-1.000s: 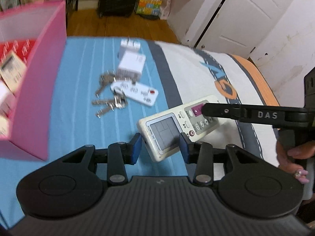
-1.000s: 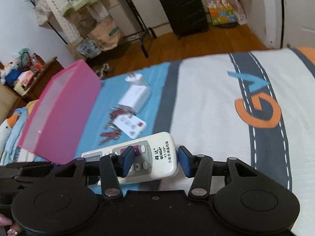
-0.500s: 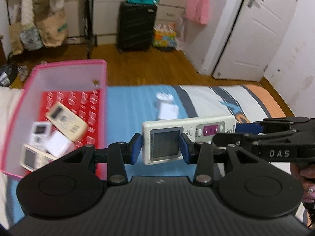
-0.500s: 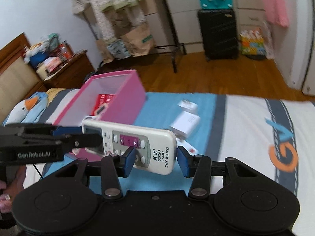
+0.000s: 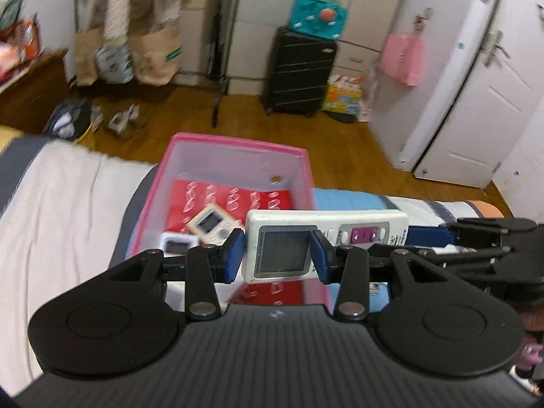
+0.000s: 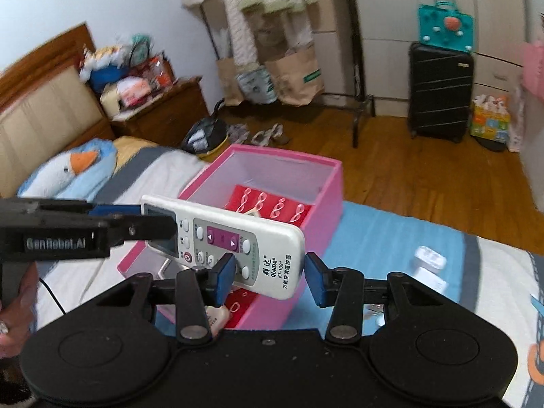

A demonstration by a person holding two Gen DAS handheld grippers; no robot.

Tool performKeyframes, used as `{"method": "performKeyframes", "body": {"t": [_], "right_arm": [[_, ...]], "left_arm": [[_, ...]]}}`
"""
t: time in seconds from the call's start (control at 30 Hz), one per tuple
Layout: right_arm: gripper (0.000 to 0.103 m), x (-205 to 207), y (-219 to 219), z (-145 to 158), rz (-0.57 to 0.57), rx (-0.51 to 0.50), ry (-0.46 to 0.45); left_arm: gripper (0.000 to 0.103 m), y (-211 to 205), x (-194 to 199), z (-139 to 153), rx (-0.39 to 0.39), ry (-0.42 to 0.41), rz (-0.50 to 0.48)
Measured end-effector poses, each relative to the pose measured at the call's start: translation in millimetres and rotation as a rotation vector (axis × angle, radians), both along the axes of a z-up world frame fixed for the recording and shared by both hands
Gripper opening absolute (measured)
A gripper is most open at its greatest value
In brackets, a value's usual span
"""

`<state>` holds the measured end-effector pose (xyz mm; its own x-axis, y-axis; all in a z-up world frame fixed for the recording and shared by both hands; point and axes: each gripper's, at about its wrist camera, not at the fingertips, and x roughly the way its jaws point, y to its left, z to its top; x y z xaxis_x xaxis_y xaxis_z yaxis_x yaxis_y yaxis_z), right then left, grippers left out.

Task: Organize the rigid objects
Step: 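Carry the cream remote into the pink box and open both grippers, then withdraw both grippers from the box toward the keys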

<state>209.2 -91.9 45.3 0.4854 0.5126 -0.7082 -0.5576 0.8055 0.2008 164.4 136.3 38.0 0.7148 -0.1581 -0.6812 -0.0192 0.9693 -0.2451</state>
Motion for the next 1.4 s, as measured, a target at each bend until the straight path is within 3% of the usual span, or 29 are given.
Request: {"method": "performKeyframes", "body": {"t": [0.33,0.47,0.5,0.57,0.6,0.7,0.83,1.1,1.2,1.27,1.4], "right_arm": [[0.051,10,36,-32,-0.048,-0.053,0.092],[0.05,5,59,-34,-0.041,-0.103,0.041],[0.045,3,64,-35,-0.018,-0.102,0.029],[0.035,1,74,-36,0.055,-0.037,0.093],[0.035,0,80,-37,0.075,-0.043,0.107],[0.032,-5,101,-45,0.098,-0.148,0.029],[0.03,3,93,-53,0.068,-0.094,0.116],[0.031,-9,54,-32,0.037,-0.038,0.09],[0.031,-20,29,-15,0.028,-0.025,0.06],[0.031,-29,11,-3,0.02,-0.016,0.042],[0.039,-45,-20,14,0.005,-0.031,-0.008]], "left_arm": [[0.04,26,21,-46,0.004,0.078,0.027],[0.037,33,28,-60,0.003,0.091,0.05],[0.037,36,30,-64,-0.05,0.09,0.025],[0.035,38,33,-71,-0.206,0.092,-0.053],[0.034,35,34,-75,-0.253,0.102,-0.073],[0.03,21,33,-75,-0.151,0.071,-0.064],[0.03,35,37,-85,-0.208,0.114,-0.061],[0.031,41,34,-79,-0.059,0.144,-0.041],[0.039,35,27,-65,-0.03,0.135,-0.072],[0.052,28,22,-53,-0.024,0.128,-0.104],[0.058,4,9,-32,0.019,0.102,-0.165]]}}
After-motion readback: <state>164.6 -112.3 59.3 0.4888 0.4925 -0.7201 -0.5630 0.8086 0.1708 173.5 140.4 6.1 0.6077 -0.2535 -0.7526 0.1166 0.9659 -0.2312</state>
